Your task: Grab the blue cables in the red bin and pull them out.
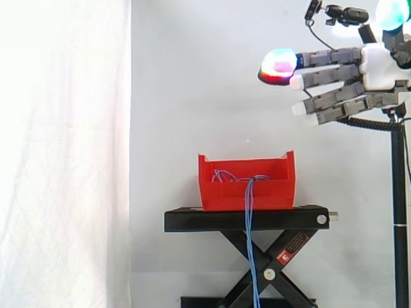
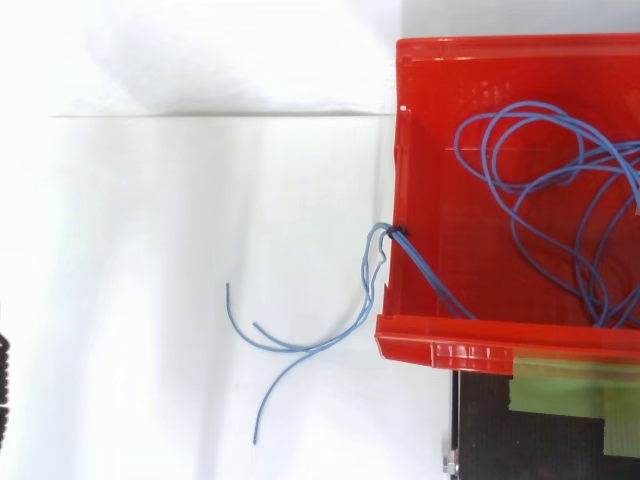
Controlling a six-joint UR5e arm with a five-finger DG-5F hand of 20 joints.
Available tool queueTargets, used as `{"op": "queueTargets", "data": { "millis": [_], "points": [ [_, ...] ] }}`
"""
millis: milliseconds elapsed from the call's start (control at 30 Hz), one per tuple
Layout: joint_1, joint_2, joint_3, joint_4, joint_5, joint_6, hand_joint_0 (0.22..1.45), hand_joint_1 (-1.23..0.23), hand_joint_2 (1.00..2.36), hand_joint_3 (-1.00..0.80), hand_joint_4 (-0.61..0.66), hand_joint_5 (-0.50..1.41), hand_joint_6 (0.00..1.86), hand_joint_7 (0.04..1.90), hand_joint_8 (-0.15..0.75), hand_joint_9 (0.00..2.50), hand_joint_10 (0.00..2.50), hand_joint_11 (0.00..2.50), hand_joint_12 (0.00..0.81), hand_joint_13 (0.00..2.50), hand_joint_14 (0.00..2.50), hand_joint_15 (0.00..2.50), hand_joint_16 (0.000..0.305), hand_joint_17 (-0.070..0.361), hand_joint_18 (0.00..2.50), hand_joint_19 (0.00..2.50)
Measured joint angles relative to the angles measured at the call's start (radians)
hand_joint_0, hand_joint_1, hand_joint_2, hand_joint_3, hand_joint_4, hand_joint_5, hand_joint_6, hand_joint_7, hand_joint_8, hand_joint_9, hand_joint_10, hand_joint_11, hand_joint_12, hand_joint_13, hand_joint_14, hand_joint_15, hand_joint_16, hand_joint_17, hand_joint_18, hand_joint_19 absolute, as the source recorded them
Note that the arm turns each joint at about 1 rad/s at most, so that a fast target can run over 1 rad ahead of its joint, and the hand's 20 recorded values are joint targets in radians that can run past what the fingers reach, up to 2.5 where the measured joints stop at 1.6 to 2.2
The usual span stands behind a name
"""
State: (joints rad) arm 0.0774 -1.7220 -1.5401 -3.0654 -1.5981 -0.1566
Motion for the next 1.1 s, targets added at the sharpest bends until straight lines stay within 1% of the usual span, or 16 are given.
{"op": "queueTargets", "data": {
  "millis": [100, 200, 300, 400, 600, 700, 767, 833, 900, 967, 1100],
  "points": [
    [0.001, -0.012, 0.000, 0.005, 0.001, -0.015, 0.65, -0.85, 1.00, -1.00, 0.16, 0.35, 0.01, 0.25, 0.200, 0.38, 0.00, 0.00, 0.351, 0.26, 0.00, 0.08, 0.047, 0.107, 0.12, 0.09],
    [0.004, -0.016, 0.000, 0.010, 0.007, -0.051, 0.66, -0.89, 1.00, -1.00, 0.19, 0.43, 0.01, 0.34, 0.215, 0.39, 0.00, 0.01, 0.356, 0.27, 0.00, 0.10, 0.048, 0.108, 0.15, 0.12],
    [0.010, -0.016, 0.000, 0.012, 0.009, -0.121, 0.66, -0.94, 1.00, -1.00, 0.22, 0.46, 0.01, 0.39, 0.225, 0.38, 0.00, 0.02, 0.360, 0.27, 0.00, 0.11, 0.049, 0.110, 0.18, 0.14],
    [0.012, -0.016, 0.000, 0.014, 0.009, -0.196, 0.67, -0.99, 1.00, -1.00, 0.23, 0.50, 0.01, 0.44, 0.225, 0.36, 0.00, 0.02, 0.360, 0.27, 0.00, 0.11, 0.049, 0.110, 0.19, 0.16],
    [0.012, -0.017, 0.000, 0.021, 0.012, -0.342, 0.67, -1.02, 1.00, -1.00, 0.22, 0.52, 0.01, 0.45, 0.225, 0.36, 0.00, 0.03, 0.362, 0.29, 0.00, 0.12, 0.049, 0.110, 0.21, 0.18],
    [0.015, -0.022, 0.000, 0.042, 0.033, -0.423, 0.67, -1.02, 1.00, -1.00, 0.23, 0.51, 0.01, 0.44, 0.225, 0.36, 0.00, 0.03, 0.363, 0.29, 0.00, 0.13, 0.049, 0.110, 0.21, 0.18],
    [0.019, -0.039, 0.000, 0.058, 0.064, -0.479, 0.67, -1.02, 1.00, -1.00, 0.23, 0.51, 0.01, 0.44, 0.226, 0.36, 0.00, 0.03, 0.363, 0.29, 0.00, 0.13, 0.049, 0.111, 0.22, 0.19],
    [0.023, -0.069, 0.000, 0.072, 0.094, -0.535, 0.67, -1.02, 1.00, -1.00, 0.23, 0.51, 0.01, 0.44, 0.227, 0.36, 0.00, 0.03, 0.364, 0.29, 0.01, 0.13, 0.049, 0.111, 0.22, 0.19],
    [0.027, -0.098, 0.000, 0.084, 0.104, -0.584, 0.67, -1.02, 1.00, -1.00, 0.23, 0.51, 0.01, 0.44, 0.228, 0.37, 0.00, 0.03, 0.365, 0.29, 0.00, 0.13, 0.050, 0.112, 0.22, 0.19],
    [0.032, -0.122, 0.000, 0.104, 0.095, -0.640, 0.67, -1.01, 1.00, -1.00, 0.23, 0.51, 0.01, 0.44, 0.232, 0.38, 0.00, 0.05, 0.366, 0.30, 0.00, 0.13, 0.050, 0.113, 0.23, 0.20],
    [0.041, -0.139, 0.000, 0.156, 0.051, -0.745, 0.66, -0.99, 1.00, -1.00, 0.24, 0.52, 0.01, 0.44, 0.240, 0.42, 0.00, 0.07, 0.371, 0.33, 0.01, 0.16, 0.050, 0.113, 0.27, 0.23]
  ]
}}
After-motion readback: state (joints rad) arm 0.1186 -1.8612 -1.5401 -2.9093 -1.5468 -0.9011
